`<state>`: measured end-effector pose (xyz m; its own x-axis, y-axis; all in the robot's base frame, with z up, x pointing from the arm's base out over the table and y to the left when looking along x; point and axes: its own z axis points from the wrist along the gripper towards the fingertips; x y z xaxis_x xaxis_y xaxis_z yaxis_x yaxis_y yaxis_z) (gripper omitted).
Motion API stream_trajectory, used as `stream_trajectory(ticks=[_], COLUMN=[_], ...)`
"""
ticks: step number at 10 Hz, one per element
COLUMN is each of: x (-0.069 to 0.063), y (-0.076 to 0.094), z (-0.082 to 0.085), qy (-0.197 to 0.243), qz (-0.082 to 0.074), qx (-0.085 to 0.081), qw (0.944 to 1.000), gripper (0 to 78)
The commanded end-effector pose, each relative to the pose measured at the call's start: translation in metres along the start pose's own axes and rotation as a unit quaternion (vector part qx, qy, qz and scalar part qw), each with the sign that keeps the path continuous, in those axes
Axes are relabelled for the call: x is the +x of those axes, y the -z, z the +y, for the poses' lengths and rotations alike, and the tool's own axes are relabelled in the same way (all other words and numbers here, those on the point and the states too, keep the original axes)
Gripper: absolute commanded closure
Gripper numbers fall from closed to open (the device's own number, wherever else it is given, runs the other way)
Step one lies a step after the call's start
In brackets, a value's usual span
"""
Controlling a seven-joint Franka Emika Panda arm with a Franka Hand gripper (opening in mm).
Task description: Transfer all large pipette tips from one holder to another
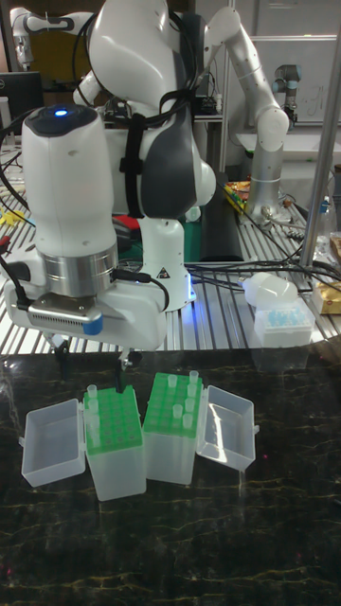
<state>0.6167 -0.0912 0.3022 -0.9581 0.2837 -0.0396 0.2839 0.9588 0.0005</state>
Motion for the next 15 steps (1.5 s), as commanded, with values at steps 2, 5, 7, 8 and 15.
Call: stream_trajectory(ticks=[2,5,7,8,15], x=[-0.001,0.005,0.019,0.025,0.058], y=[0.001,0.000,0.000,0.000,-0.002], z=[-0.001,0.002,0.010,0.013,0.025], qy=[0.003,-0.022,-0.052,-0.063,-0.154], qz=[0.003,0.021,0.023,0.023,0.046], qx=[0.001,0.004,0.008,0.009,0.021], qw=[1.0000,0.9995,0.9984,0.9977,0.9867], gripper=[0.1,0.1,0.1,0.1,0.1])
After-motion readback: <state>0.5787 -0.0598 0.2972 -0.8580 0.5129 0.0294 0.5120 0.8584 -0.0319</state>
